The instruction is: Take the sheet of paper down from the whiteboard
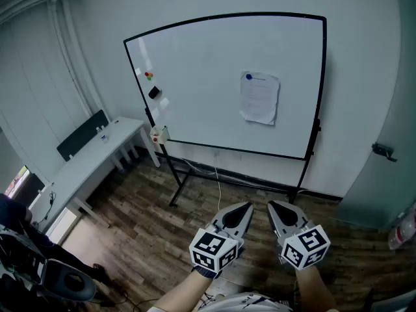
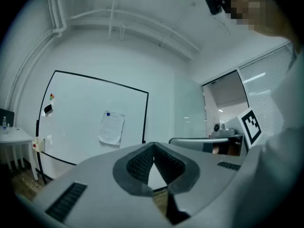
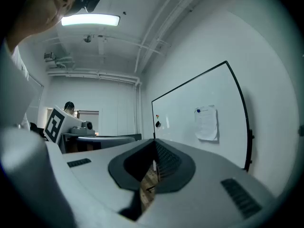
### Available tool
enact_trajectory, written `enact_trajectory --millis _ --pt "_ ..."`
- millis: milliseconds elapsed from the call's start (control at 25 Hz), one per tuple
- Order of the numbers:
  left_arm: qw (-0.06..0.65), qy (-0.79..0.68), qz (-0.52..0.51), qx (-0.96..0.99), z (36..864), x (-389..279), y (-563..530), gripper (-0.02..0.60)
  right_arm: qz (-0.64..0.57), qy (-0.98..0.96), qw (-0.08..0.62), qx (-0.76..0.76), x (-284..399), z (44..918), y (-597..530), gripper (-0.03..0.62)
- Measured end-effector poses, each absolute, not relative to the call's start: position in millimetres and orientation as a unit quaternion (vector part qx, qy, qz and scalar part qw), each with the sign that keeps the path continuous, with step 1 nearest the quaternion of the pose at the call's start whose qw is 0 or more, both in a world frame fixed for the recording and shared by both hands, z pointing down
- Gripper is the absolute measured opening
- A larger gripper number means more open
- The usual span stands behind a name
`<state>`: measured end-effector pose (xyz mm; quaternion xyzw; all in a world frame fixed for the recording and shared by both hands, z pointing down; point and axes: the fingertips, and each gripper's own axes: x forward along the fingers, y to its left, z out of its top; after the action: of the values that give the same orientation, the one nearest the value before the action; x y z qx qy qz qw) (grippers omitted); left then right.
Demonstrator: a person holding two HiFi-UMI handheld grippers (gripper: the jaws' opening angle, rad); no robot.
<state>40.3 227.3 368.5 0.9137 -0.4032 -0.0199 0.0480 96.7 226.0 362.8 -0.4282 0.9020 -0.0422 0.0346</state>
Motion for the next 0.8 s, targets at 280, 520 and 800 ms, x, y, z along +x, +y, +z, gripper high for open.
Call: enact_trajectory --millis 280,520,800 --pt "0.064 -0.397 -0.016 0.915 379.1 48.7 222.5 0.014 -0.054 0.903 0.034 -0.426 102.9 374.6 220.1 0.012" --pt "0.068 -0.403 -0.009 0.913 387.8 58.0 215.8 0.014 -0.057 0.906 0.049 -0.416 114.7 374.1 219.9 0.012" --pt "0.061 -0.427 -0.004 0.902 385.1 62.0 200.0 0.014 -0.061 0.905 0.071 -0.415 140.8 366.2 208.5 0.012"
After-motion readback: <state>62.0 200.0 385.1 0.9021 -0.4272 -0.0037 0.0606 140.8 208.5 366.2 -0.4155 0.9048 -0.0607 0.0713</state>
